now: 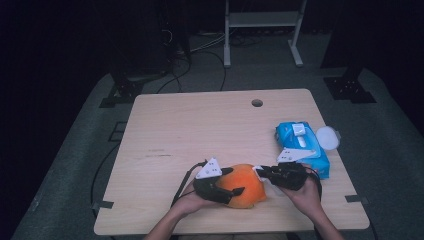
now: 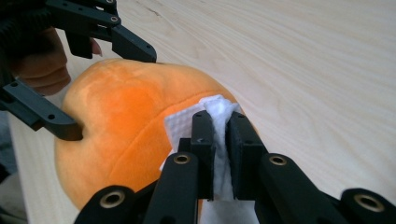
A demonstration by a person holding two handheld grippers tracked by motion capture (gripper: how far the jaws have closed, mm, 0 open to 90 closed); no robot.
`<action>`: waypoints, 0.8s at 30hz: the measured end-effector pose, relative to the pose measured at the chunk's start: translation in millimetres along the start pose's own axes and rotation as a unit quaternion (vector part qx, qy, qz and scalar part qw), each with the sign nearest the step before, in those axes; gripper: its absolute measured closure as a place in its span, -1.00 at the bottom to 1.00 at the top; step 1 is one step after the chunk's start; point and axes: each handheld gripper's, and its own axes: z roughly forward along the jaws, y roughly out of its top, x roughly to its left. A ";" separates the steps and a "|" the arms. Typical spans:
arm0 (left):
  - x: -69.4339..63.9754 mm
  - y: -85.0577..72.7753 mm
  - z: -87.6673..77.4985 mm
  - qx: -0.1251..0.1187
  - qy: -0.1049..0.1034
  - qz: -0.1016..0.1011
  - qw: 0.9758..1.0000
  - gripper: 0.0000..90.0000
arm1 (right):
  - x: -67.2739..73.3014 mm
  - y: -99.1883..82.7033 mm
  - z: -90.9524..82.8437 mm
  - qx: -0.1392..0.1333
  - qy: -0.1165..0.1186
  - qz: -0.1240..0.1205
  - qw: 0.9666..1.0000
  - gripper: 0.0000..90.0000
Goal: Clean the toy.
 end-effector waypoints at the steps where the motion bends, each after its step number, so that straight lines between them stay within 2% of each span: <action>1: -0.4 0.2 0.6 0.002 0.000 0.001 1.000 -0.47 | -0.2 -0.5 -0.9 -0.001 0.003 0.002 1.000 0.80; 4: -0.8 0.2 2.5 0.004 0.002 0.000 1.000 -0.48 | 9.0 3.9 -2.8 -0.013 0.017 -0.006 1.000 0.80; 8: -2.7 -0.7 3.8 0.003 0.006 0.000 1.000 -0.49 | 26.0 11.8 -1.8 -0.023 0.037 -0.033 0.999 0.80; 9: -2.8 -0.3 3.4 0.004 0.007 0.001 1.000 -0.49 | 27.4 12.3 -1.2 -0.021 0.034 -0.039 0.998 0.80; 12: -2.7 -0.2 3.4 0.001 0.000 -0.001 1.000 -0.49 | 20.2 9.4 -0.9 -0.018 0.035 -0.025 0.999 0.80; 15: -4.0 -1.1 3.9 0.001 -0.008 0.006 1.000 -0.52 | 8.1 2.9 -0.9 -0.003 0.009 -0.009 1.000 0.80; 18: -5.4 -0.4 4.6 0.003 -0.006 0.008 1.000 -0.52 | 1.6 -1.0 -2.1 0.006 0.004 0.006 1.000 0.80; 20: -5.6 -0.6 5.7 0.004 -0.006 0.007 1.000 -0.53 | 4.3 0.6 -2.8 0.003 0.002 0.004 1.000 0.80; 24: -6.4 -0.7 5.8 0.007 -0.004 0.010 1.000 -0.53 | 19.2 9.1 -2.5 -0.009 0.011 -0.022 1.000 0.80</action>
